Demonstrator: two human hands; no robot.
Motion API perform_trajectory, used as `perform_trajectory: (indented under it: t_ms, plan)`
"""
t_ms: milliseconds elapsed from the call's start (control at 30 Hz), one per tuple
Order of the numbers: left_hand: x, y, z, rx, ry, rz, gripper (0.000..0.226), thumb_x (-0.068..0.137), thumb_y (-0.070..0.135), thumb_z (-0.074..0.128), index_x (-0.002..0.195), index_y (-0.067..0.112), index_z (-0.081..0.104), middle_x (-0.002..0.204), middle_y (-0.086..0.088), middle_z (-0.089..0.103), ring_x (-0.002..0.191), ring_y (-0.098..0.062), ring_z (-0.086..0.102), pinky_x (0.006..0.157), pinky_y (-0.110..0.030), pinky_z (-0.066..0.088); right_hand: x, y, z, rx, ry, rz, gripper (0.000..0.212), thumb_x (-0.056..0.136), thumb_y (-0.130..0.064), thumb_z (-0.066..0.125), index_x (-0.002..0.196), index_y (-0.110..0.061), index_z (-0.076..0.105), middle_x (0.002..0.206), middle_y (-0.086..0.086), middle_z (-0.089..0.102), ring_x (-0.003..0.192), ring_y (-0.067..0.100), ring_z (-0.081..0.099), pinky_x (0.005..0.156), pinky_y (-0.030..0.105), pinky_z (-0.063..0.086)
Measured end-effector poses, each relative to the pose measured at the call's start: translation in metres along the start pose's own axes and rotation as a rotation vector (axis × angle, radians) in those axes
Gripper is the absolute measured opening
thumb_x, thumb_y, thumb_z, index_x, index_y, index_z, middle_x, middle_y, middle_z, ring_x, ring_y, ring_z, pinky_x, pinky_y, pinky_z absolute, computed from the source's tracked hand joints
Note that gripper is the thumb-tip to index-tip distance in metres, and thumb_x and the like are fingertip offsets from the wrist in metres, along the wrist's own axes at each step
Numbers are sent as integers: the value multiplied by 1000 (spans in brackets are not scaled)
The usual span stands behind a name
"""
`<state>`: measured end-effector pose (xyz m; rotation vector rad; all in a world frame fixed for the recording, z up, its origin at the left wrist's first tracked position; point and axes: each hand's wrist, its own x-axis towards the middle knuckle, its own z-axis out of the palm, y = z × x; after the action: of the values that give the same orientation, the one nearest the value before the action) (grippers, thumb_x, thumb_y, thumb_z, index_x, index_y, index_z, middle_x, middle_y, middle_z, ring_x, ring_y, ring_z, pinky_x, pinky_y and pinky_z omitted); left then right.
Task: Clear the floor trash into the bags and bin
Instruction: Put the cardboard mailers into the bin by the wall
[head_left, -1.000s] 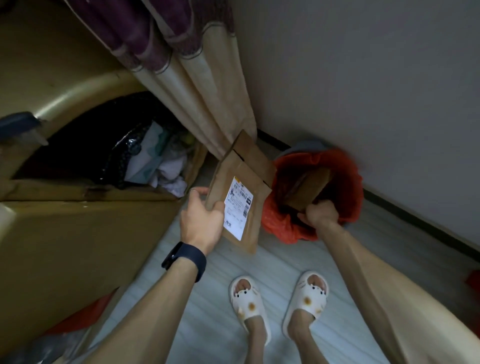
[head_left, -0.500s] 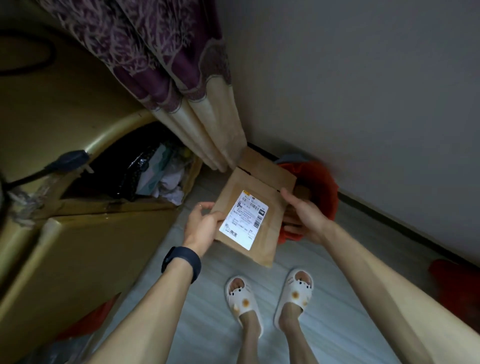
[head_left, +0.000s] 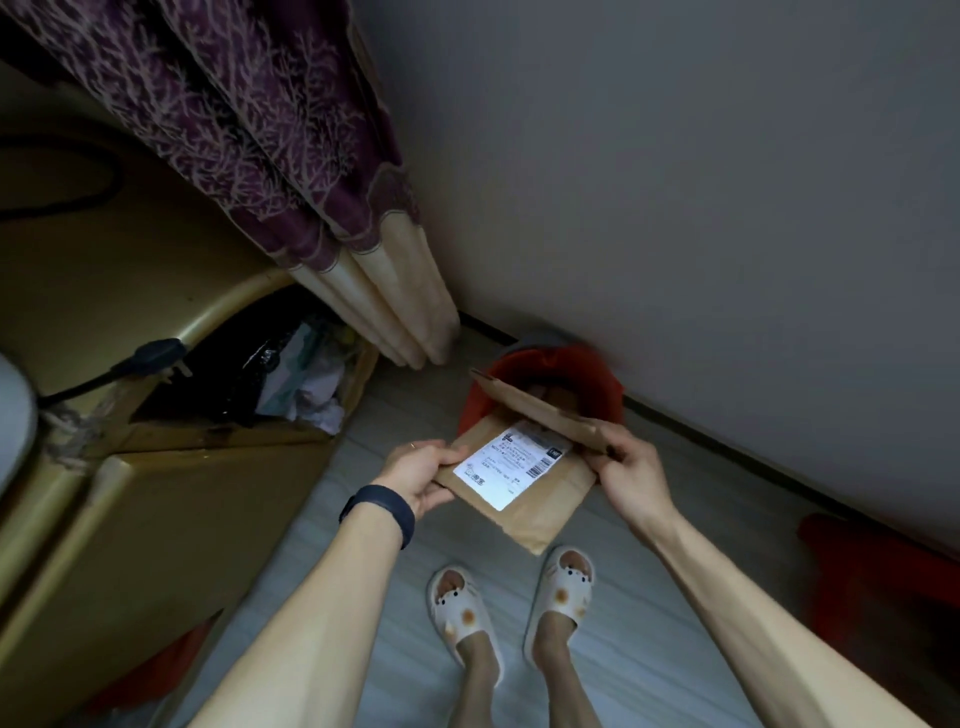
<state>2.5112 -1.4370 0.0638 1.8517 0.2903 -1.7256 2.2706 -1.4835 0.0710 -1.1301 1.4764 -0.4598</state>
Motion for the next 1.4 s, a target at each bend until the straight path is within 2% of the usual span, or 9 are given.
perform_trajectory:
  t_ms: [67, 133, 300, 433, 533, 667, 800, 900, 1400]
  plan:
    - [6, 0, 9, -93, 57, 42, 43, 85, -2, 69, 124, 5, 51, 92, -14, 67, 75, -23, 68, 64, -36, 58, -7, 2, -5, 15, -83, 46, 55, 90, 6, 58, 117, -40, 71, 131, -13, 61, 123, 0, 54, 98, 20, 46]
    - [15, -3, 18, -63, 134, 107, 41, 86, -2, 69, 124, -1, 54, 88, -13, 66, 73, -23, 65, 71, -35, 54, -13, 7, -14, 326, -226, 313, 53, 91, 2, 56, 131, -32, 63, 130, -2, 65, 114, 21, 65, 85, 32, 58]
    - [26, -24, 38, 33, 115, 153, 31, 86, 2, 70, 115, -1, 59, 91, -15, 68, 73, -24, 66, 69, -34, 58, -31, 30, -51, 741, -473, 701, 52, 84, -58, 66, 131, -41, 56, 142, 14, 50, 111, 58, 57, 87, 67, 49]
    - [29, -40, 62, 37, 99, 145, 23, 90, 2, 66, 112, 5, 59, 89, -12, 66, 70, -19, 63, 56, -25, 54, -32, 52, -55, 623, -278, 704, 47, 83, -25, 75, 128, -31, 64, 130, 14, 61, 84, 42, 70, 71, 49, 61]
    - [35, -40, 78, -7, 72, 117, 14, 95, 4, 57, 109, 7, 58, 96, -14, 65, 75, -22, 62, 67, -32, 54, -26, 60, -50, 543, -136, 699, 64, 77, -10, 79, 134, -20, 51, 107, 19, 73, 67, 25, 68, 58, 30, 61]
    - [46, -36, 84, -52, -9, 8, 22, 103, 19, 42, 120, 10, 53, 108, -15, 65, 91, -27, 65, 79, -39, 55, 5, 58, -40, 299, 107, 645, 49, 82, -6, 76, 126, 2, 56, 86, 14, 75, 55, 12, 64, 47, 20, 52]
    - [76, -47, 67, 802, 145, 291, 43, 98, 31, 48, 139, 18, 42, 134, -10, 53, 118, -31, 55, 87, -30, 42, 57, 54, -30, -117, 248, 490, 53, 79, -17, 75, 129, -9, 60, 113, 11, 69, 98, 27, 68, 86, 36, 56]
    - [106, -59, 51, 1142, 122, 448, 58, 94, 35, 49, 148, 24, 31, 150, -11, 33, 128, -34, 45, 102, -37, 42, 96, 60, -9, -286, 261, 410, 31, 80, -14, 67, 110, -12, 68, 108, 10, 71, 99, 32, 66, 84, 33, 52]
    - [184, -80, 34, 1406, 216, 792, 66, 99, 32, 41, 156, 18, 13, 165, 1, 1, 137, -22, 34, 108, -31, 35, 204, 155, 105, -694, 213, 252, 48, 90, -31, 60, 134, -12, 51, 130, 20, 58, 116, 39, 59, 97, 43, 47]
